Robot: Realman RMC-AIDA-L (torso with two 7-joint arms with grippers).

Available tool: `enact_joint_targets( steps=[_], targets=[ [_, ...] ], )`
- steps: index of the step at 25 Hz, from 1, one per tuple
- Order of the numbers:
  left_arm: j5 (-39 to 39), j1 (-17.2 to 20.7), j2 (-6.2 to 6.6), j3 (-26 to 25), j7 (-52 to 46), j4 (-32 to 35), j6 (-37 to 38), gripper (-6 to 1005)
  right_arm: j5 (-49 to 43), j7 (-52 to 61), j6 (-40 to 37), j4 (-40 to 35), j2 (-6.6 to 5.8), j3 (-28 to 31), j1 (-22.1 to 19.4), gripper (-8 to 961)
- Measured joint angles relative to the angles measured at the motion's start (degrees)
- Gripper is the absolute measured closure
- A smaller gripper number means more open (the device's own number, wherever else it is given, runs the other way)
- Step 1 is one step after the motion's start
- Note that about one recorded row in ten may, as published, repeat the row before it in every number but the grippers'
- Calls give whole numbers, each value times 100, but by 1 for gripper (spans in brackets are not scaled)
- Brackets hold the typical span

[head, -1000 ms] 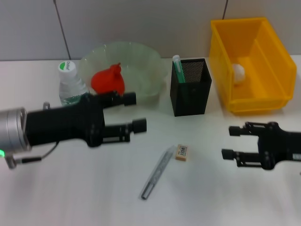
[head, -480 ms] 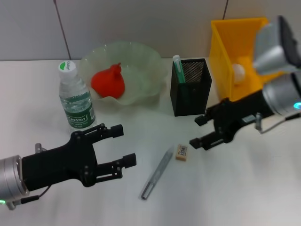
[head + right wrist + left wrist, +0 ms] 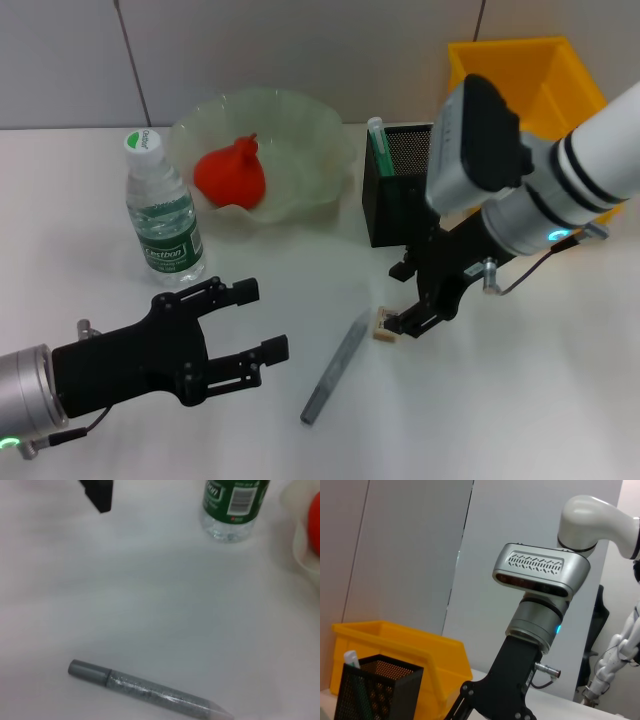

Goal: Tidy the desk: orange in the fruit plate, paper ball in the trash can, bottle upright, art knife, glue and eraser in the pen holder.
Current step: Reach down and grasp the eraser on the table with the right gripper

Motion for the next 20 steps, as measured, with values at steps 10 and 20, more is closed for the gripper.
enact_joint_targets(
  steps=[10,20],
  targets=[
    [-14,-39,1,-12,-1,-88,-111,186,220,-30,598,287,23,-693,-8,238],
    [-27,-66,4,-16,-72,-93,-129,187,382,60,848,460,32,-852,27,251]
  ],
)
